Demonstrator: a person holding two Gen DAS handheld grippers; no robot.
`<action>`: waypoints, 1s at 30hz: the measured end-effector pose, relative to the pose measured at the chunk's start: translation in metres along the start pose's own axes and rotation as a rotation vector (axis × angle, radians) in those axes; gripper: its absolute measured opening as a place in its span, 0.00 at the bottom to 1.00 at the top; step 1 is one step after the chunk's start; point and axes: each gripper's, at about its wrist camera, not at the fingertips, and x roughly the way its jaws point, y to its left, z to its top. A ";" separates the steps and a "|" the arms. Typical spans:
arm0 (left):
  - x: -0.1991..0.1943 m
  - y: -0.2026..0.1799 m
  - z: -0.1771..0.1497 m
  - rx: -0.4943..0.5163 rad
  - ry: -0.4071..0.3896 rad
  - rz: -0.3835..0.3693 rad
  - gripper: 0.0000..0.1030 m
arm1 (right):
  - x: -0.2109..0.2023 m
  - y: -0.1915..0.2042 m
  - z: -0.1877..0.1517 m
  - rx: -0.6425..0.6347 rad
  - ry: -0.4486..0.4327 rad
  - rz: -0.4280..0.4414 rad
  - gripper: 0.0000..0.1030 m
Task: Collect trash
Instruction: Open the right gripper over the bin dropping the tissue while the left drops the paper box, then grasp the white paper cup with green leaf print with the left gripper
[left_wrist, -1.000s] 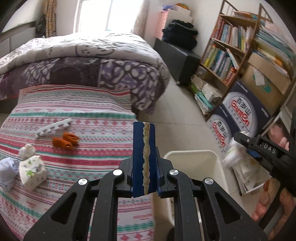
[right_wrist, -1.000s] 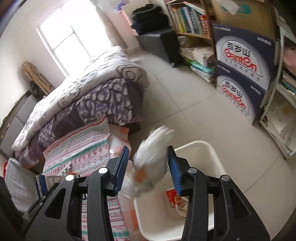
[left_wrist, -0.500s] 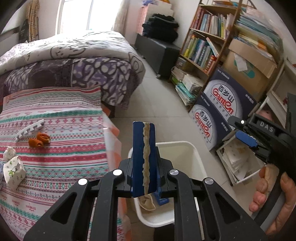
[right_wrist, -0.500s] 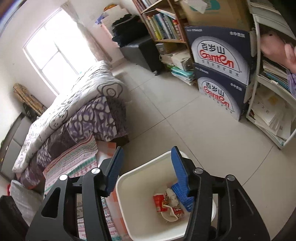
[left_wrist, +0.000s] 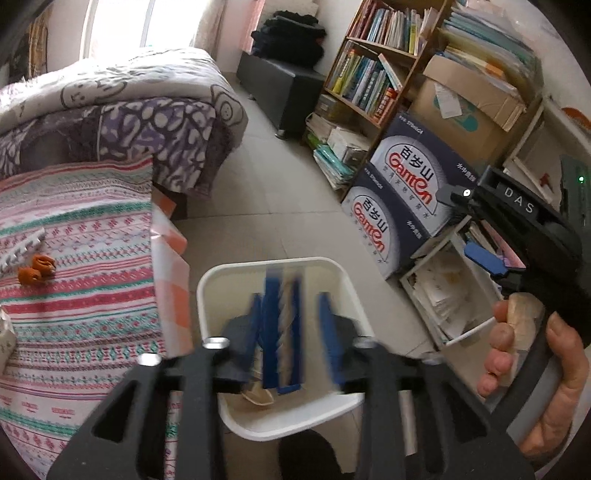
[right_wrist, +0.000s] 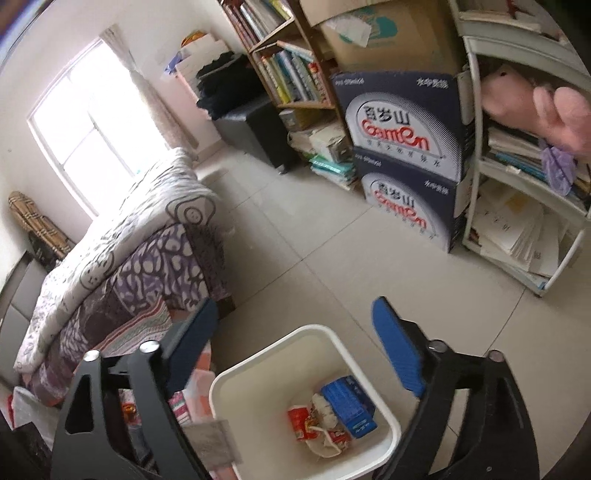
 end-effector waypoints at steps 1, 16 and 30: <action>0.000 -0.001 0.000 0.000 0.000 -0.005 0.44 | -0.001 -0.002 0.001 0.005 -0.009 -0.007 0.88; -0.009 0.021 -0.014 0.020 -0.007 0.182 0.88 | 0.015 0.016 -0.014 -0.039 0.061 -0.050 0.93; -0.029 0.147 -0.034 -0.088 0.017 0.730 0.92 | 0.042 0.091 -0.067 -0.177 0.203 0.036 0.93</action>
